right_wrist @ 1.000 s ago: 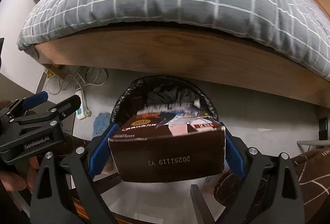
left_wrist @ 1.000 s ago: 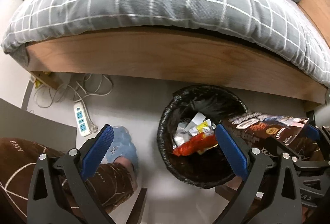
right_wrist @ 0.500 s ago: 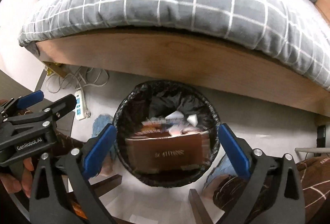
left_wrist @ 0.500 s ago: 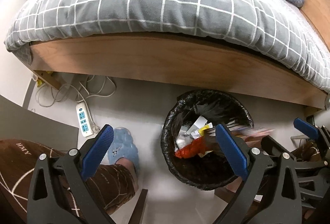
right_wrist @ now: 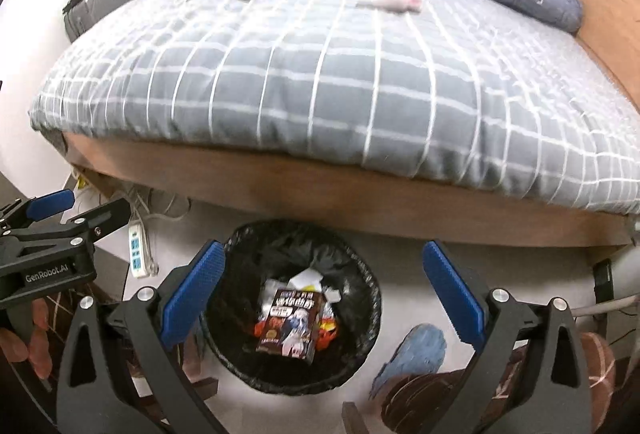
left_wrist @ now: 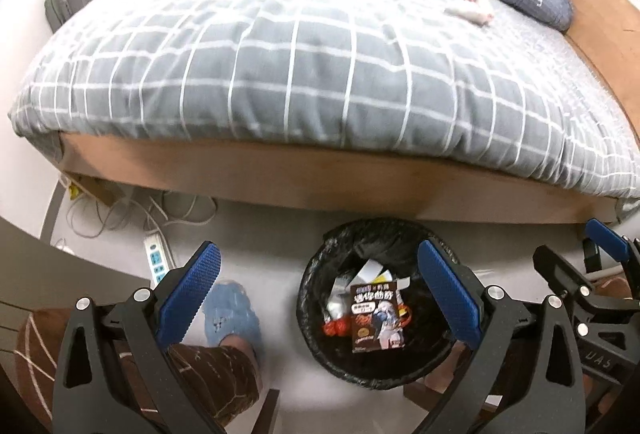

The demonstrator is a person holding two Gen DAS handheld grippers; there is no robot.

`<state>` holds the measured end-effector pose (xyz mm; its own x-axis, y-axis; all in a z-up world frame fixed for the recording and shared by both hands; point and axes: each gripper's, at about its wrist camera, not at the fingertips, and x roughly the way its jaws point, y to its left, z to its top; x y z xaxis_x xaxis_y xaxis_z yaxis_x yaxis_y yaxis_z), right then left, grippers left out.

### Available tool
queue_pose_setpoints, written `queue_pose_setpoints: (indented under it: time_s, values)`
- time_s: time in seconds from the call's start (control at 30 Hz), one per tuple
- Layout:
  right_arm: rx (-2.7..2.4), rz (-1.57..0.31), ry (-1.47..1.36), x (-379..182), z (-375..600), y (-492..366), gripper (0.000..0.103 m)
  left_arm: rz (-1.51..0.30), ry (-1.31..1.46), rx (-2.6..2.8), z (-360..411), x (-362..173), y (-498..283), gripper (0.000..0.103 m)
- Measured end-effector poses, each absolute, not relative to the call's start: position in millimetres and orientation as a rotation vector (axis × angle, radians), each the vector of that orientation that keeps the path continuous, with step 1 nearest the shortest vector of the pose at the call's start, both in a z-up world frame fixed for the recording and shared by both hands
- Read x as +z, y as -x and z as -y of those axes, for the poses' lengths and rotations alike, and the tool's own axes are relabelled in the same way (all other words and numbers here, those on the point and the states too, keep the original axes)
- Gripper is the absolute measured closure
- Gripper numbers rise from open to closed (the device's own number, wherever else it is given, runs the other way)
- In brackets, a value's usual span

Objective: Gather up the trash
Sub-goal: 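Raise both open tools from the bin back toward the bed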

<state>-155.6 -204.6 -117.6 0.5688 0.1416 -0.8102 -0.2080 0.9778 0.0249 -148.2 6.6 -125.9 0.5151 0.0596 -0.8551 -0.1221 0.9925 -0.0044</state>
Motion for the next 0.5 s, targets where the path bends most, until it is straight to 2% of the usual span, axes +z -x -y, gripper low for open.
queue_pose_setpoints:
  time_s: [0.5]
  values:
    - [0.134, -0.824, 0.043, -56, 238, 105, 0.008, -0.922, 0.060, 0.063, 6, -64, 98, 0.006]
